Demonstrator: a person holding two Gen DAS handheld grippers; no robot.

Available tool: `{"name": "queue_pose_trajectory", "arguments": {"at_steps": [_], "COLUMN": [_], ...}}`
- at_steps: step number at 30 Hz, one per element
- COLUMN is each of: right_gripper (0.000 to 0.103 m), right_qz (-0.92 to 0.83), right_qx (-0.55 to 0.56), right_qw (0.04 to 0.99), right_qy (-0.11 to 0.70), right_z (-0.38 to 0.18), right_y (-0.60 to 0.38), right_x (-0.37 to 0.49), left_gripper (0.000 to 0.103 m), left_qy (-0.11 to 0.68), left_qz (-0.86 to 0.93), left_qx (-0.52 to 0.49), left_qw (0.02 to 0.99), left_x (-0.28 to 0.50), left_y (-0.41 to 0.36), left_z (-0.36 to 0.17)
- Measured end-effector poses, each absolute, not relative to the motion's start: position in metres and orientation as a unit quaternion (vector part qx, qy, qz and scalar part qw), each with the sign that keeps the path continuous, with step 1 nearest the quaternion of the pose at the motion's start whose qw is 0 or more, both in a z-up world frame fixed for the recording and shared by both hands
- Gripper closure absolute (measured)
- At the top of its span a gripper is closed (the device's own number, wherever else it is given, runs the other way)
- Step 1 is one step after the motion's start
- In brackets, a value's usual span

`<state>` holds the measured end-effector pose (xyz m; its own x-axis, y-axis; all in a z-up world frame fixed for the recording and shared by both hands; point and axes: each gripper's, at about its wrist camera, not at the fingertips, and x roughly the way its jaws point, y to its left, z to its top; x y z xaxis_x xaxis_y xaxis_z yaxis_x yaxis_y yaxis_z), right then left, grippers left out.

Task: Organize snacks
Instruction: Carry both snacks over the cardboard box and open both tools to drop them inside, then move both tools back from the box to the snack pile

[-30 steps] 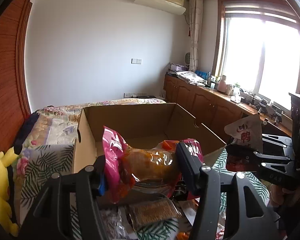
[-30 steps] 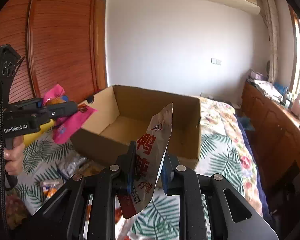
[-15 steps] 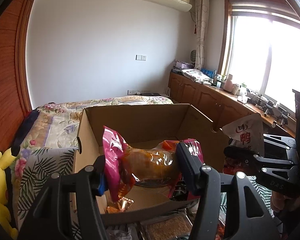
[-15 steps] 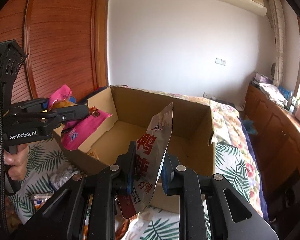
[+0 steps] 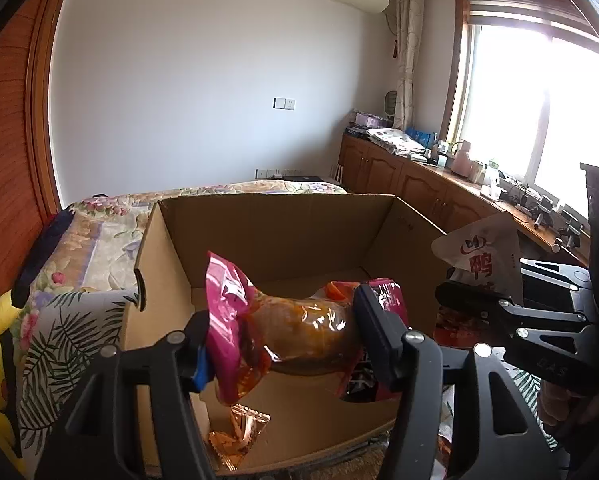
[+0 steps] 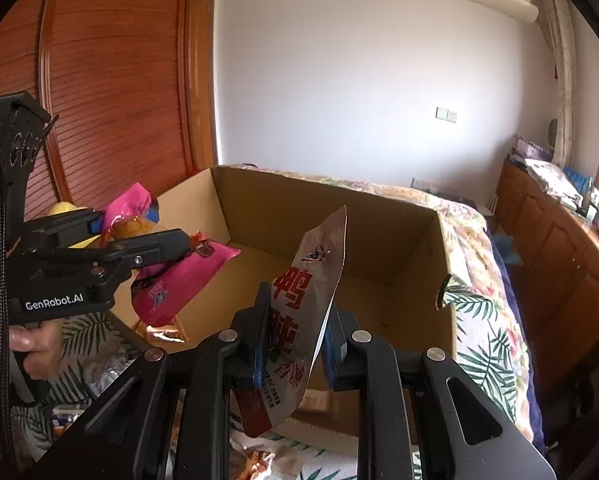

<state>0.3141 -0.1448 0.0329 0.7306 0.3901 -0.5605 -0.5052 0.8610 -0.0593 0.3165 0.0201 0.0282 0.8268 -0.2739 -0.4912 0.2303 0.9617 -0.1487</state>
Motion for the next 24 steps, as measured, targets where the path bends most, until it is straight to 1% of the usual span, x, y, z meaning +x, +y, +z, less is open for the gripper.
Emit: {"name": "queue_pose_trajectory", "arguments": {"at_steps": [13, 20, 24], "right_gripper": [0.083, 0.082, 0.078], "right_qz": [0.241, 0.244, 0.242], "right_qx": [-0.105, -0.102, -0.101], "right_qw": [0.918, 0.917, 0.918], "right_qy": [0.296, 0.298, 0.297], "right_z": [0.014, 0.012, 0.011], "right_y": [-0.135, -0.136, -0.137], "right_x": [0.336, 0.341, 0.337], "left_gripper": [0.039, 0.038, 0.038], "left_qy": [0.278, 0.268, 0.265], "left_qz": [-0.126, -0.123, -0.122], "left_qx": [-0.043, -0.046, -0.039], "left_qw": [0.951, 0.954, 0.956], "left_x": [0.331, 0.329, 0.326], "left_y": [0.018, 0.020, 0.020], "left_z": [0.015, 0.018, 0.019]}}
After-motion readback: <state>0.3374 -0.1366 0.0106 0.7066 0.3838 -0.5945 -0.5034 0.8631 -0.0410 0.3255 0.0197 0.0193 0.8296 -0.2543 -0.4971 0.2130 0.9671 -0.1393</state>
